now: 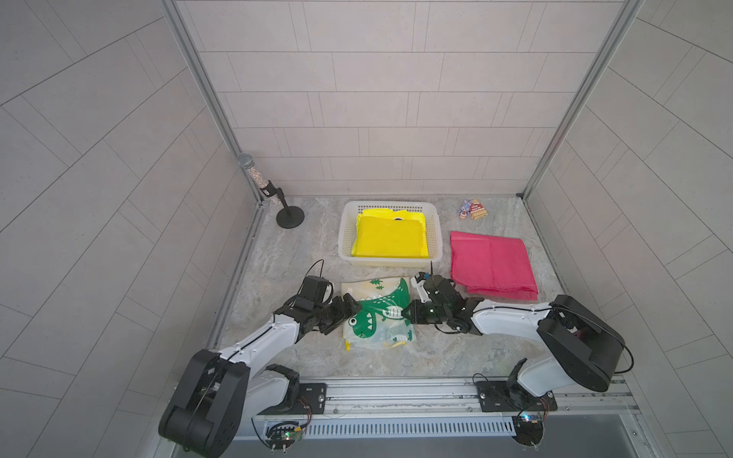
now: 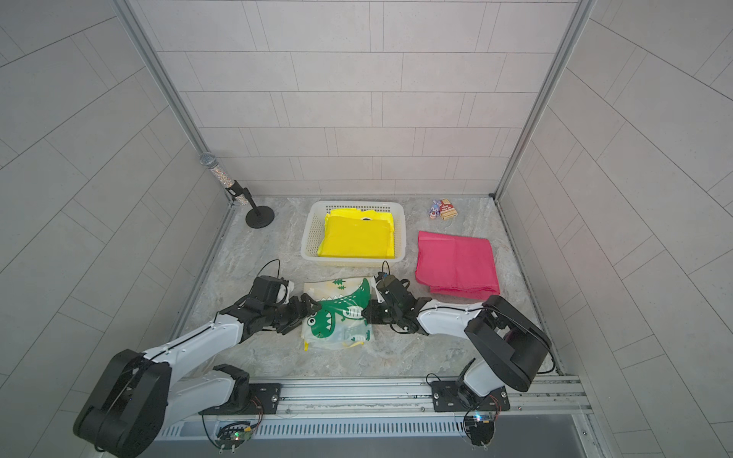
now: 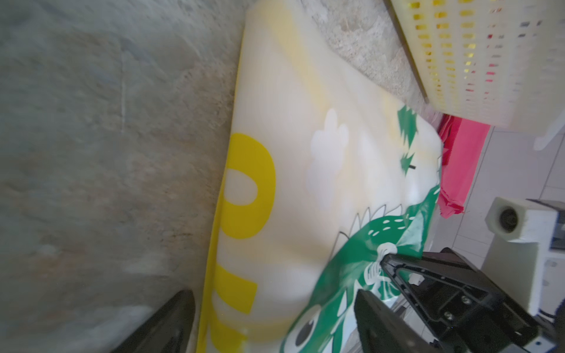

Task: Put the folded raincoat in the basket
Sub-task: Pick up the raincoat from the center of the board, then place the raincoat in the basket.

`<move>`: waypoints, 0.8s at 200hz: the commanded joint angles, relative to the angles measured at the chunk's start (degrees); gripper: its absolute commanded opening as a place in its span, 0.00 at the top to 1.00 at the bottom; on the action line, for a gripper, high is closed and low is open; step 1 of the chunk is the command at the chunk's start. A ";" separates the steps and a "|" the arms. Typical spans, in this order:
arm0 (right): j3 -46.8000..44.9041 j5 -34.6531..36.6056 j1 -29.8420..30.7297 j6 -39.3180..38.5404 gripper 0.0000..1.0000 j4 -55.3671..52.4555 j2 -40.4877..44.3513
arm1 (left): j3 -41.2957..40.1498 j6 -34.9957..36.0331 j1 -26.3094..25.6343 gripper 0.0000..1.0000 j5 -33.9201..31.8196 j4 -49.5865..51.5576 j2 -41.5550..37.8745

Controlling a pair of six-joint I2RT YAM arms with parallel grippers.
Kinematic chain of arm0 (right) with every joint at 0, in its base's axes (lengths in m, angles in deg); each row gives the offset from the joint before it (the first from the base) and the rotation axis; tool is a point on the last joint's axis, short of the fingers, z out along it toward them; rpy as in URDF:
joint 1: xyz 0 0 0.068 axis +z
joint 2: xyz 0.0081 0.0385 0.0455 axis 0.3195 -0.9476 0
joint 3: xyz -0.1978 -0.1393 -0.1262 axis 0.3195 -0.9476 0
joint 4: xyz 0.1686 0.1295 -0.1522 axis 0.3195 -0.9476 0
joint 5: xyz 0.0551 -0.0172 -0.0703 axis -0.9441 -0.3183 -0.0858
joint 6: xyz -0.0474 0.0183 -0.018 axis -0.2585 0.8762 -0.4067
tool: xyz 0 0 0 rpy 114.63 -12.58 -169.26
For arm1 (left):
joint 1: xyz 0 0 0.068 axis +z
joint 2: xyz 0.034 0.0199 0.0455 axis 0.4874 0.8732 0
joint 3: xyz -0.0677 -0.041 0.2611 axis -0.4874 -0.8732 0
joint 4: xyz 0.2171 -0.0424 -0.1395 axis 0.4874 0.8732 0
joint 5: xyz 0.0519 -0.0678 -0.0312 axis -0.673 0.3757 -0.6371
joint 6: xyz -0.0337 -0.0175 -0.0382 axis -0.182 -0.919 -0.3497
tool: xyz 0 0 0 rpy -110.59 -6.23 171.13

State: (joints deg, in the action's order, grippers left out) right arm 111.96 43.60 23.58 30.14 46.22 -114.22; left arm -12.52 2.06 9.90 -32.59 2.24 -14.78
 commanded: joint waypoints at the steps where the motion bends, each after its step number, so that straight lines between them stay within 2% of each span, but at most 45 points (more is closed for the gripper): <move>1: -0.89 1.01 -0.14 0.16 1.00 -0.68 -1.12 | -3.36 1.42 -0.73 0.17 -1.91 3.09 2.64; 28: -0.54 0.71 -0.07 0.49 1.00 -0.34 -1.28 | -4.49 1.83 -1.19 0.32 -2.73 2.41 3.10; 53: -0.45 0.83 -0.12 0.73 1.00 -0.55 -0.69 | -6.17 1.57 -1.31 0.59 -2.69 1.49 2.73; 90: 0.26 1.77 0.31 0.54 1.00 -3.32 2.00 | -5.10 0.84 -1.53 0.86 -1.59 1.86 1.31; 103: 0.85 2.20 0.41 0.19 1.00 -4.96 3.39 | -2.91 0.43 -1.56 1.00 -1.18 2.45 0.57; 160: 6.29 5.15 0.59 -2.41 1.00 -15.72 11.06 | 6.46 0.24 -1.75 1.00 -1.61 11.90 -5.28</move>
State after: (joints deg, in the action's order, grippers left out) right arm 114.75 45.04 24.28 29.75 36.93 -107.12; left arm -10.43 2.12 8.07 -32.28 6.29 -17.45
